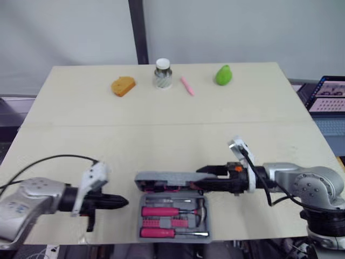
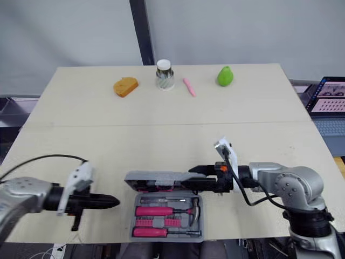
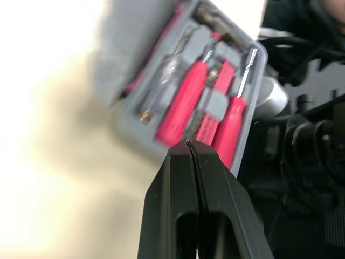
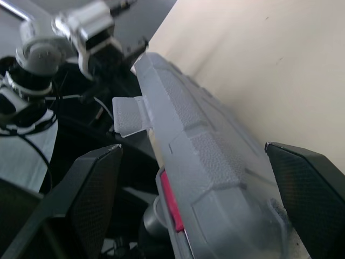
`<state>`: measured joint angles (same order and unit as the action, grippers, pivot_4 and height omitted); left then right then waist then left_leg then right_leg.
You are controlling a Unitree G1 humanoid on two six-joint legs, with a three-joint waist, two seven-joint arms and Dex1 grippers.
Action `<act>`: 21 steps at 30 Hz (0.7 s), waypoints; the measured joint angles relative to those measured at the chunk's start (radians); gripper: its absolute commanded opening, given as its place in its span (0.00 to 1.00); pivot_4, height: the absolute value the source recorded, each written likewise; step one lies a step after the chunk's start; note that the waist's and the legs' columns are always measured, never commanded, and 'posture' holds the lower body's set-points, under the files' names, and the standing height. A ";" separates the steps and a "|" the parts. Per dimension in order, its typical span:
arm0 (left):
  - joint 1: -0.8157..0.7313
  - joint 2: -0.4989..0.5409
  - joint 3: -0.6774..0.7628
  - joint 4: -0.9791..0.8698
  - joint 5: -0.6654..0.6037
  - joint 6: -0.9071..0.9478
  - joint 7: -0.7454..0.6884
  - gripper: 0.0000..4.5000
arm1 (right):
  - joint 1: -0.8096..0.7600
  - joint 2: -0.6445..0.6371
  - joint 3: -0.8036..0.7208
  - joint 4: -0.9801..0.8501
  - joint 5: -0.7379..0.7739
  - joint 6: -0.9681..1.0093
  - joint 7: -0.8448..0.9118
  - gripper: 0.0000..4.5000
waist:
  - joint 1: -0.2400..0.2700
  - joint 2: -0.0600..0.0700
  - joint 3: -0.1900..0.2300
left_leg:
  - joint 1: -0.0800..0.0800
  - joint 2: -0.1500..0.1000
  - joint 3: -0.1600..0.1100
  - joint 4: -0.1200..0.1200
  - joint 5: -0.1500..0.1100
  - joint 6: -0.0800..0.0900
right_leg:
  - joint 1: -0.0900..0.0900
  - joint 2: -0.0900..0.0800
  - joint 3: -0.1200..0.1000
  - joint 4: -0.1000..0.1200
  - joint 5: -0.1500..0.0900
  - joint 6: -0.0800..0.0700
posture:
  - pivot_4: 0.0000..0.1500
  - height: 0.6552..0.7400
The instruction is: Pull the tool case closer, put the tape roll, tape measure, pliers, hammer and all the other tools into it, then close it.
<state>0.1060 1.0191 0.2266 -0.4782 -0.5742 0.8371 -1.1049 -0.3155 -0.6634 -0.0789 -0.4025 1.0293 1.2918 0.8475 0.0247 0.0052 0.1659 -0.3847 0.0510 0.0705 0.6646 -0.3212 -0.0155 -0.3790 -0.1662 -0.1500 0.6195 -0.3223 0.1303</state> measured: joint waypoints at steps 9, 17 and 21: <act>-0.171 -0.020 -0.046 0.221 0.053 -0.082 0.027 0.00 | 0.087 -0.088 0.025 -0.072 0.081 0.006 0.031 1.00 | 0.000 -0.006 0.003 | -0.001 0.000 0.000 0.000 0.000 0.000 | 0.000 0.000 0.000 0.000 0.000 0.000 | 1.00 1.00; -0.212 -0.103 -0.073 0.316 0.095 -0.145 0.106 0.12 | 0.254 -0.104 -0.190 -0.105 0.039 -0.166 -0.025 1.00 | 0.002 -0.009 0.006 | -0.001 0.000 0.001 0.000 0.000 0.000 | -0.001 0.000 0.000 0.000 0.000 0.000 | 1.00 1.00; -0.170 -0.117 -0.022 0.396 0.135 -0.239 0.147 0.51 | 0.391 -0.165 -0.321 -0.081 -0.084 -0.321 -0.005 1.00 | 0.003 -0.010 0.006 | -0.001 0.000 0.001 0.000 0.000 0.000 | -0.001 0.000 0.000 0.000 0.000 0.000 | 1.00 1.00</act>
<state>-0.0636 0.9022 0.2044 -0.0818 -0.4390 0.5986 -0.9575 0.0756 -0.8280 -0.4004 -0.4837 0.9452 0.9709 0.8429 0.0273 -0.0048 0.1718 -0.3855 0.0508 0.0717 0.6644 -0.3213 -0.0156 -0.3798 -0.1662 -0.1499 0.6190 -0.3223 0.1304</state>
